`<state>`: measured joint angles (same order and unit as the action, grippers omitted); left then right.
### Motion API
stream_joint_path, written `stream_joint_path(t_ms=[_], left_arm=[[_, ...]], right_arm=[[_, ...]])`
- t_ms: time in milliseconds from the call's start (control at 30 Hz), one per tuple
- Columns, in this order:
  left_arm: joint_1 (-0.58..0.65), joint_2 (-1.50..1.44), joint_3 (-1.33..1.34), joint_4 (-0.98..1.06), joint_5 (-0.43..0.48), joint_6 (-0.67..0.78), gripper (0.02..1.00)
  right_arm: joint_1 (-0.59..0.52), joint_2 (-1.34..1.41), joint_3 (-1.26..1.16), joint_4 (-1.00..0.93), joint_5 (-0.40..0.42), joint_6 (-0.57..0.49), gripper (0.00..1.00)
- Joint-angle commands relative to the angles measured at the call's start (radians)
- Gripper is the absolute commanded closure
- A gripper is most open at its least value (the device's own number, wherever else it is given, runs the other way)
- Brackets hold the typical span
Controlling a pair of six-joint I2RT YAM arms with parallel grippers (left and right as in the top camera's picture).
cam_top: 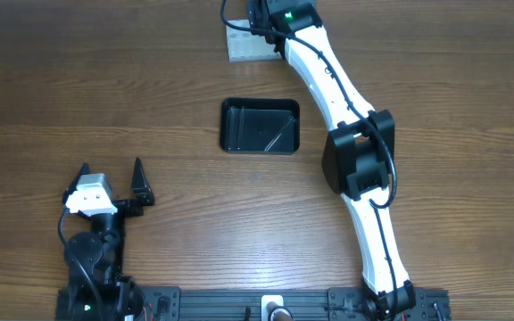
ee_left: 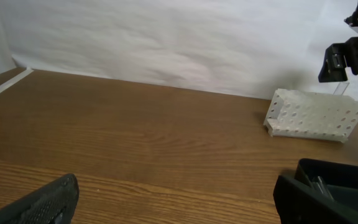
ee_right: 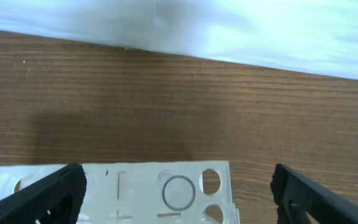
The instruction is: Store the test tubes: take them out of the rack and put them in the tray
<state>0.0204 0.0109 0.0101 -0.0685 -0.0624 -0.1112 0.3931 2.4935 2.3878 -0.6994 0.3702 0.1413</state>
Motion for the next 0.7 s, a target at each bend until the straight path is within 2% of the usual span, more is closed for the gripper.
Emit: stream_joint_path(t_ms=[33, 400, 700], left_arm=[[0.006, -0.008, -0.004, 0.000, 0.005, 0.018, 0.023], [0.006, -0.008, -0.004, 0.000, 0.005, 0.018, 0.023], [0.006, -0.008, -0.004, 0.000, 0.005, 0.018, 0.020]], right_arm=[[-0.002, 0.030, 0.003, 0.023, 0.021, -0.012, 0.091], [-0.009, 0.070, 0.003, 0.053, 0.021, -0.008, 0.108], [-0.010, 0.073, 0.003, 0.056, 0.021, -0.008, 0.562]])
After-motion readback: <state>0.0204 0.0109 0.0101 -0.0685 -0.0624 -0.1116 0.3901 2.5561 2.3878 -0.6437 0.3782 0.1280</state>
